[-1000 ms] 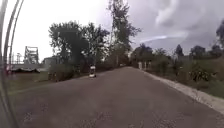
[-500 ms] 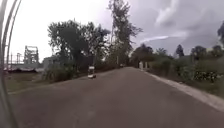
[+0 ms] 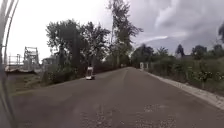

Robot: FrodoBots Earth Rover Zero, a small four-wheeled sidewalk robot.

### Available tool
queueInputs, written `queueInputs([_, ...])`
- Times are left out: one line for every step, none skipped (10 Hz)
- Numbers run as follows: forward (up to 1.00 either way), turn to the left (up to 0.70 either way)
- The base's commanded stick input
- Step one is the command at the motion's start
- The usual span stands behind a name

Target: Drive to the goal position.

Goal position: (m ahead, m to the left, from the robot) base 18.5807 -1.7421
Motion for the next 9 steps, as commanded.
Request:
queueInputs([0.70, 0.00])
queueInputs([0.70, 0.00])
queueInputs([0.70, 0.00])
queueInputs([0.70, 0.00])
queueInputs([0.70, 0.00])
queueInputs([0.70, -0.01])
queueInputs([0.70, -0.26])
queueInputs([0.70, -0.28])
queueInputs([0.70, -0.17])
